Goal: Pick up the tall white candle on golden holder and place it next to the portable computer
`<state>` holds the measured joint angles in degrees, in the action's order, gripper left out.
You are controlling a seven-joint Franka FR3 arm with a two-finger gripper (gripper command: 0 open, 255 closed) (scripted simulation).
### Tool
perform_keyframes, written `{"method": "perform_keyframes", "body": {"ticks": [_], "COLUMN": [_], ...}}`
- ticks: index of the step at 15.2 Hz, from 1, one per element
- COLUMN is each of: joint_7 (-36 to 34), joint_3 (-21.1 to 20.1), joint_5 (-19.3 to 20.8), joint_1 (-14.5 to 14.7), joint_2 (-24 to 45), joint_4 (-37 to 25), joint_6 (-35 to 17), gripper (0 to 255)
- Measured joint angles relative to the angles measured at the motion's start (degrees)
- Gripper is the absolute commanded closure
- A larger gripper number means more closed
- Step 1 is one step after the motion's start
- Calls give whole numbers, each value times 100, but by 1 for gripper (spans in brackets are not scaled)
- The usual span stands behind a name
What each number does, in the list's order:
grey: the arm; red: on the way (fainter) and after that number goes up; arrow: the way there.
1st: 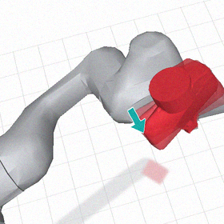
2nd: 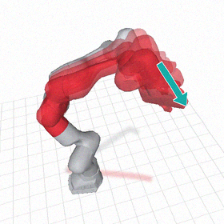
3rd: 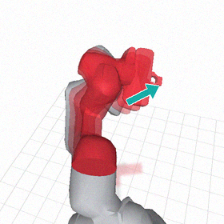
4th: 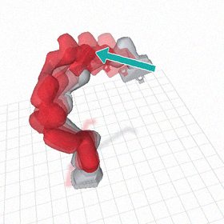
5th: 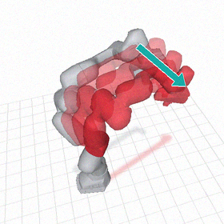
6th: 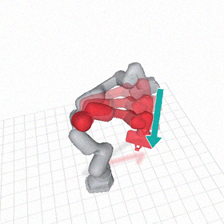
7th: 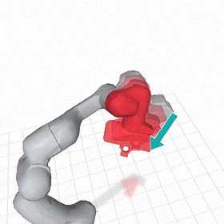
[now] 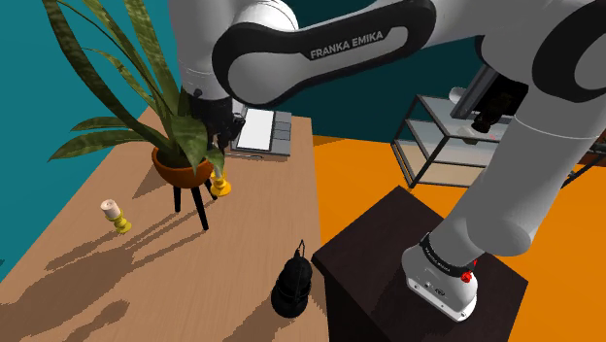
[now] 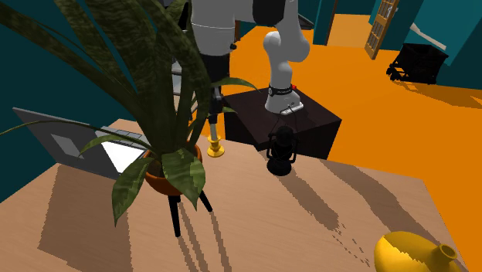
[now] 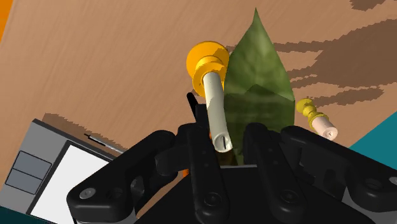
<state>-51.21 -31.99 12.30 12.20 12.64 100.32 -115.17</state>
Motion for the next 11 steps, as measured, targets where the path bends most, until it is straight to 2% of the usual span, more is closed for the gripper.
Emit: {"method": "perform_keyframes", "body": {"ticks": [11], "joint_7": [125], "joint_3": [-42], "joint_5": [-122], "joint_1": [14], "joint_2": [-127], "joint_4": [-701], "joint_6": [802], "gripper": [255]}}
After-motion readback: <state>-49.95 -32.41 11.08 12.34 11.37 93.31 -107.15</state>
